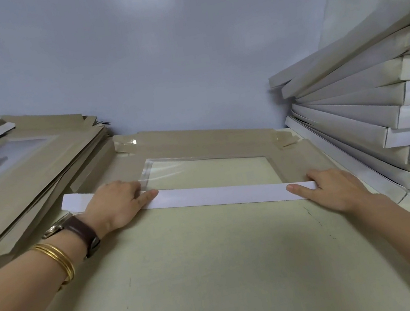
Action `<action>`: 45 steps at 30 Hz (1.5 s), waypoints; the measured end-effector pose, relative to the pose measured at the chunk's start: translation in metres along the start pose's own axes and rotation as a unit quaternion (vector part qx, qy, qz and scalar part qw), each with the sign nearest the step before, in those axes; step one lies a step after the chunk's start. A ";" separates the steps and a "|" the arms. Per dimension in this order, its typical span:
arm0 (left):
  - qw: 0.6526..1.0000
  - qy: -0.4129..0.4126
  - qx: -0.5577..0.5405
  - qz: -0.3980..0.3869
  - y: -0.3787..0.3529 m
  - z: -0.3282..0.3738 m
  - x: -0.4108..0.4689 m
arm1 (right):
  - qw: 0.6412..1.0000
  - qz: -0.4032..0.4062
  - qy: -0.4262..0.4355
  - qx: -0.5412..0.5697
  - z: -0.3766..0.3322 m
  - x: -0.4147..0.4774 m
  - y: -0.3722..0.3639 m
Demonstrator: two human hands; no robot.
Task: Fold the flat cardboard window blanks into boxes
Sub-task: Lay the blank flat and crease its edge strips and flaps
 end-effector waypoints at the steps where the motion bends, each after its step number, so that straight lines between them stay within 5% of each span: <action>1: 1.000 0.004 -0.009 -0.001 0.001 -0.001 0.000 | 1.000 0.002 -0.003 0.003 0.002 0.000 -0.001; 12: 0.995 0.051 0.075 0.046 -0.010 -0.002 -0.006 | 0.997 -0.024 -0.001 -0.069 -0.005 0.005 -0.014; 17: 0.998 -0.049 -0.041 0.014 -0.014 0.050 -0.008 | 0.993 0.006 0.104 -0.060 -0.079 0.008 -0.017; 23: 0.997 0.045 -0.006 -0.068 -0.040 0.075 -0.004 | 0.980 -0.051 0.190 0.028 -0.194 0.018 -0.042; 28: 0.992 0.033 0.080 -0.093 -0.048 0.073 -0.003 | 0.970 -0.102 0.209 0.071 -0.232 0.024 -0.057; 45: 0.993 0.046 0.061 -0.090 -0.037 0.022 -0.003 | 0.986 -0.150 0.038 0.057 -0.042 0.018 -0.050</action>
Point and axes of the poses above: each hand's wrist, its own x-axis towards the middle knuckle, its own y-axis out of the back of the hand, z = x × y, the point moved 7 cm from there along x, towards the middle knuckle, and after that the axes turned 9 degrees about y, right-handed, at the moved point
